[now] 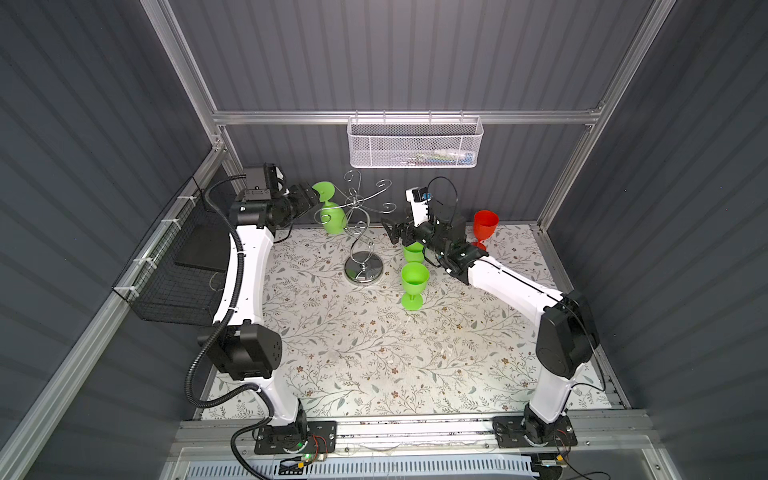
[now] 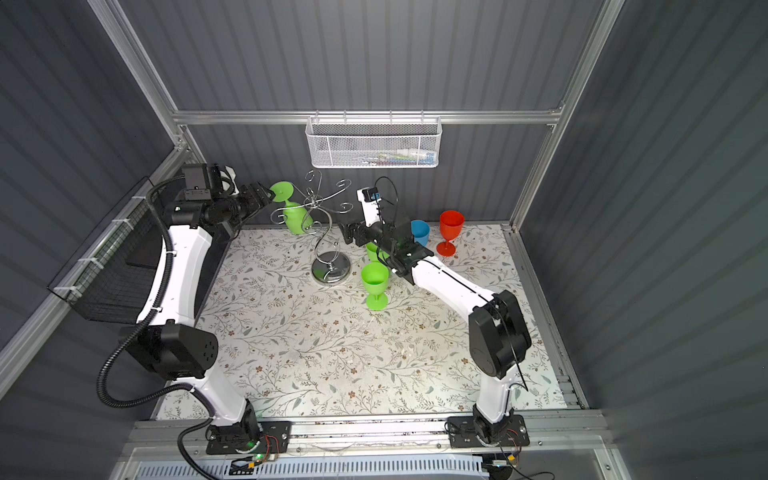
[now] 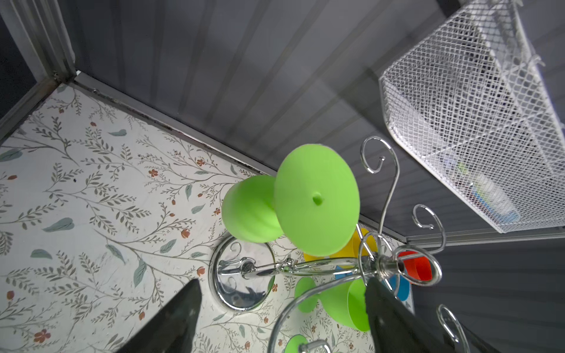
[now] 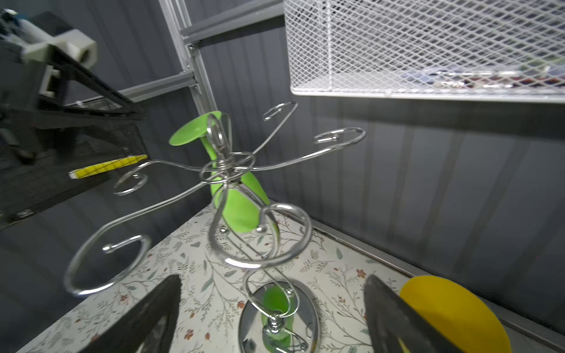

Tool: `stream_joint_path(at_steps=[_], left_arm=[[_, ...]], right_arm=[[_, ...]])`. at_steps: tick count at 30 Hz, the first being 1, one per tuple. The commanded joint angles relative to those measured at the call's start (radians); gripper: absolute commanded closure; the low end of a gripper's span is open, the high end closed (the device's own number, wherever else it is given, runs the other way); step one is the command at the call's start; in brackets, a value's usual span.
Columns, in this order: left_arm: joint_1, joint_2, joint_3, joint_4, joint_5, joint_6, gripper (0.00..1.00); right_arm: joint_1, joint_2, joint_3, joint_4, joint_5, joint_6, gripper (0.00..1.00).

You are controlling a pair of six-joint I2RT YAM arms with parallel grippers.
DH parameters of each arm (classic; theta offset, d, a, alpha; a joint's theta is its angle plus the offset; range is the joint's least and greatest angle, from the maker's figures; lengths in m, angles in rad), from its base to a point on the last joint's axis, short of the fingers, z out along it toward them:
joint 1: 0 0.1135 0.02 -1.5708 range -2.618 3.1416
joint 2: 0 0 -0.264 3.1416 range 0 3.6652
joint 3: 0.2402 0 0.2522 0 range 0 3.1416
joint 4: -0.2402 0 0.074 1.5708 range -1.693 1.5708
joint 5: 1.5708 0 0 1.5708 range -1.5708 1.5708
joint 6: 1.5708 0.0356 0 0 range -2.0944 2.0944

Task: Take the wine glass off the wine glass rack
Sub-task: 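Close the left gripper on the last green glass foot while right waits nearby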

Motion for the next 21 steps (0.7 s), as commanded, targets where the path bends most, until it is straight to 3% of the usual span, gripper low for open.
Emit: stream_joint_path(at_steps=[1,11,21], left_arm=[[0.007,0.012,-0.030,0.075,0.056,-0.051,0.19],[0.013,0.044,-0.108,0.264,0.150,-0.172,0.25],[0.026,0.075,-0.154,0.394,0.184,-0.258,0.29]], right_arm=[[0.019,-0.069,-0.057,0.099,-0.085,0.009,0.07],[0.080,-0.278,-0.291,0.142,-0.106,-0.010,0.08],[0.108,-0.411,-0.391,0.130,-0.124,-0.035,0.08]])
